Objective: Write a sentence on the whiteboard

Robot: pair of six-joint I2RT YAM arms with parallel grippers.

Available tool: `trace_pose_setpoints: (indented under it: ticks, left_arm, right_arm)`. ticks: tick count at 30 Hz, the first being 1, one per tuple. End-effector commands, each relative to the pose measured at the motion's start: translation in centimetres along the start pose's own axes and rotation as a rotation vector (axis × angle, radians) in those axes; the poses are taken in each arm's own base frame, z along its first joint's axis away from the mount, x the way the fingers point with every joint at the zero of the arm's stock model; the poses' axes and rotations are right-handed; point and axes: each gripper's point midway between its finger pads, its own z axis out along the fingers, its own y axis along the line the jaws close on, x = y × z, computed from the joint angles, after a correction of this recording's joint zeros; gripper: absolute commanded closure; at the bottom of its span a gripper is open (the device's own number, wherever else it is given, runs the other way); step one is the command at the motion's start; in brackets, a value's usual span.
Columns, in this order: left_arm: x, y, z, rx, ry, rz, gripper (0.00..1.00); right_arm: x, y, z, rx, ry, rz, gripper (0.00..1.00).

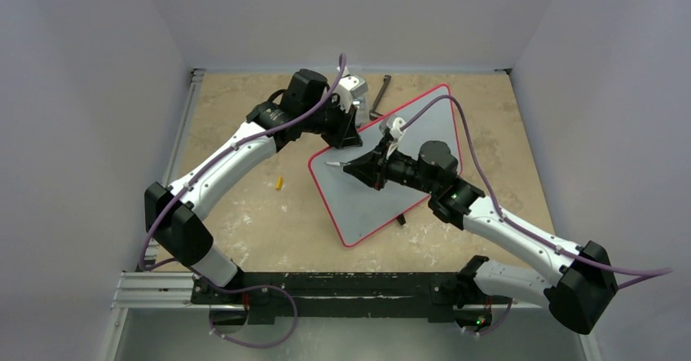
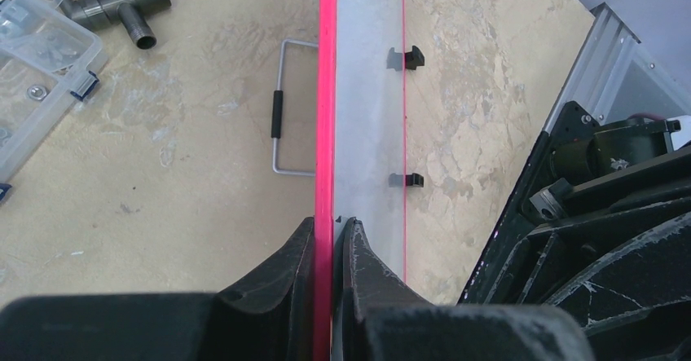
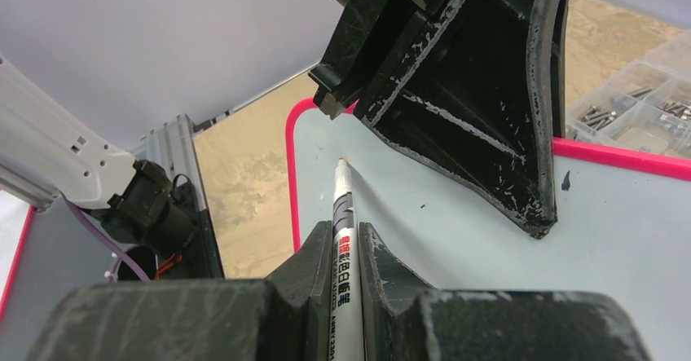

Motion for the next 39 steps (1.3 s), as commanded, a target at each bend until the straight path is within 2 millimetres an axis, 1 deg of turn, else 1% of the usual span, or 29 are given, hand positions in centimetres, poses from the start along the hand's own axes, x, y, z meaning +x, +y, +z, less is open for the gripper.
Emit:
trace_pose_setpoints:
  ticks: [1,4,12,17,19,23,27,30,33,37,39]
  left_arm:
    - [3.7,2.1,0.5,-0.106,0.137,0.043,1.00]
    - [3.5,2.0,0.4,-0.104,0.133,0.046,1.00]
    - [3.4,2.0,0.4,-0.103,0.131,0.046,1.00]
    - [3.4,1.9,0.3,-0.103,0.130,0.047,1.00]
    - [3.4,2.0,0.3,-0.104,0.130,0.046,1.00]
    - [3.4,2.0,0.4,-0.104,0.131,0.047,1.00]
    - [3.4,2.0,0.4,-0.105,0.132,0.047,1.00]
    - [3.5,2.0,0.5,-0.103,0.133,0.046,1.00]
    - [3.5,2.0,0.5,-0.101,0.133,0.045,1.00]
    - [3.5,1.9,0.5,-0.101,0.134,0.045,1.00]
    - [3.5,2.0,0.5,-0.101,0.135,0.045,1.00]
  right_arm:
    - [-0.2,-0.9,-0.1,0.045,-0.023,-0.029,1.00]
    - [0.7,-1.0,-0.3,0.051,-0.007,-0.020,1.00]
    - [3.7,-1.7,-1.3,0.090,0.053,0.012,1.00]
    - [4.6,-1.6,-1.9,0.097,0.079,0.023,1.00]
    - [4.5,-1.5,-2.0,0.096,0.082,0.022,1.00]
    - [3.7,-0.5,-2.1,0.056,0.079,0.013,1.00]
    - [1.8,1.3,-2.3,-0.023,0.045,0.000,1.00]
    - [0.2,2.1,-2.3,-0.051,0.004,-0.006,1.00]
    - [-1.2,2.5,-2.1,-0.063,-0.037,-0.009,1.00]
    - [-2.2,2.8,-1.6,-0.081,-0.061,-0.007,1.00]
    - [-2.7,2.6,-1.4,-0.069,-0.074,-0.005,1.00]
